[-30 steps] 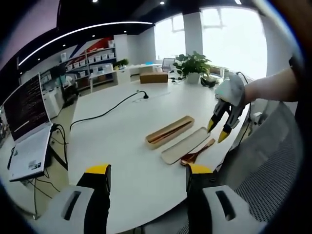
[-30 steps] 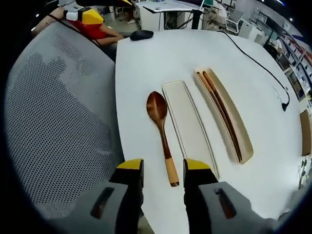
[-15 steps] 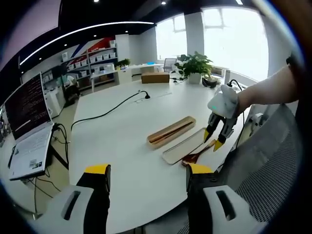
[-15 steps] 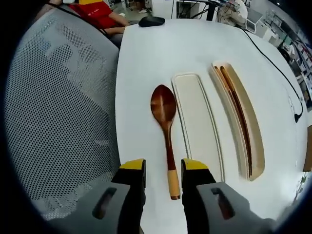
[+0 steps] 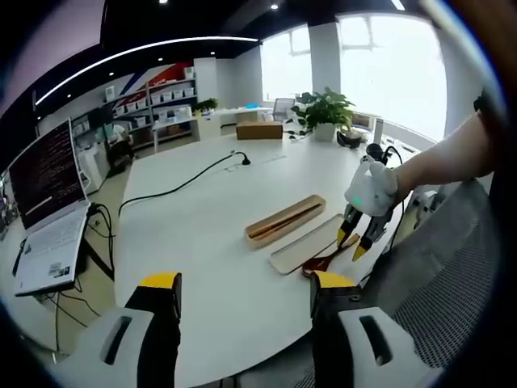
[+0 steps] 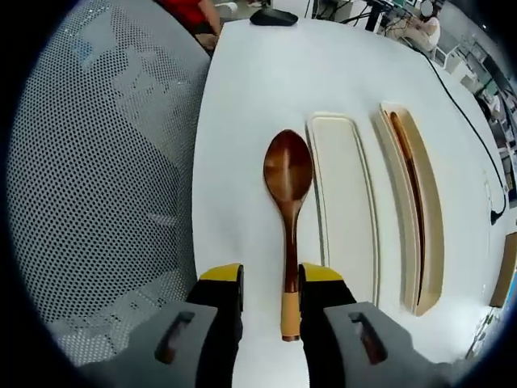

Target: Arrange the utensils inside the cutlery case until each visible utensil rests in its matching compartment.

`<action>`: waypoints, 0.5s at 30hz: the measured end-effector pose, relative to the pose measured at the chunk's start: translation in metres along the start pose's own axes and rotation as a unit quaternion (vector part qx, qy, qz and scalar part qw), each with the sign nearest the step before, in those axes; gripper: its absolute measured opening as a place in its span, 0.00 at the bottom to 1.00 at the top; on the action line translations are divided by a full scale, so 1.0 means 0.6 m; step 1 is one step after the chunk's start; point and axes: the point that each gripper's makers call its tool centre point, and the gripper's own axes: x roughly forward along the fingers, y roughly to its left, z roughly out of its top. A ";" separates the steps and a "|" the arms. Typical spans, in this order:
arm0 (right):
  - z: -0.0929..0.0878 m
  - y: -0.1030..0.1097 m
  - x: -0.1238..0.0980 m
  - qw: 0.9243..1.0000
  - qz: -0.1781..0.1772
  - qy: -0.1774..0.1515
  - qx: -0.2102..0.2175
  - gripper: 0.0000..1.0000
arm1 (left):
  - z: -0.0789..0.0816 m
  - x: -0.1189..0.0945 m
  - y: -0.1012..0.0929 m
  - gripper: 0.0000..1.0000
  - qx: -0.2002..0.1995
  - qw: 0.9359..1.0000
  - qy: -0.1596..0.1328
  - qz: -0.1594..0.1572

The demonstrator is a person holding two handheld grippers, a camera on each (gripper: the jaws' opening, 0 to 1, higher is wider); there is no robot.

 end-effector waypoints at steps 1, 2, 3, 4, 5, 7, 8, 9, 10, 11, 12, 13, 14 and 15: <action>0.000 0.000 0.001 1.000 -0.001 0.000 -0.001 0.24 | 0.000 0.000 -0.001 0.66 0.000 1.000 0.000 -0.001; -0.001 -0.001 0.001 1.000 -0.001 0.001 0.000 0.24 | 0.000 0.000 -0.001 0.66 0.000 1.000 0.001 -0.001; -0.002 -0.002 0.003 1.000 -0.004 0.002 -0.001 0.24 | 0.000 0.000 -0.001 0.66 0.000 1.000 0.001 -0.001; -0.002 -0.002 0.003 1.000 -0.004 0.002 -0.001 0.24 | -0.001 0.000 -0.001 0.66 0.000 1.000 0.001 -0.001; -0.002 -0.001 0.004 1.000 -0.002 0.003 0.000 0.24 | -0.001 0.000 -0.001 0.66 0.000 1.000 0.001 -0.001; -0.002 -0.001 0.006 1.000 -0.005 0.003 -0.001 0.24 | 0.000 0.000 -0.001 0.66 -0.001 1.000 0.000 0.000; -0.001 -0.003 0.006 1.000 -0.006 0.003 -0.002 0.24 | 0.000 0.000 0.000 0.66 -0.001 1.000 0.000 0.000; 0.001 -0.003 0.006 1.000 -0.006 0.002 -0.001 0.24 | 0.000 0.000 0.000 0.66 -0.001 1.000 0.000 0.000; 0.002 -0.004 0.006 1.000 -0.006 0.001 -0.001 0.24 | -0.001 -0.001 0.000 0.66 -0.001 1.000 0.000 0.001; 0.003 -0.005 0.007 1.000 -0.006 0.000 0.000 0.24 | 0.000 -0.001 0.000 0.66 -0.001 1.000 0.000 0.001; 0.005 -0.006 0.007 1.000 -0.007 -0.001 0.002 0.24 | 0.000 -0.001 0.000 0.66 -0.001 1.000 0.000 0.001; 0.007 -0.007 0.007 1.000 -0.008 -0.003 0.007 0.23 | 0.000 -0.001 0.000 0.66 -0.001 1.000 0.000 0.001; 0.007 -0.007 0.007 1.000 -0.009 -0.004 0.010 0.23 | -0.001 -0.001 0.000 0.66 0.000 1.000 0.001 0.001; 0.008 -0.008 0.008 1.000 -0.009 -0.004 0.011 0.23 | -0.001 -0.001 -0.001 0.66 0.000 1.000 0.001 0.000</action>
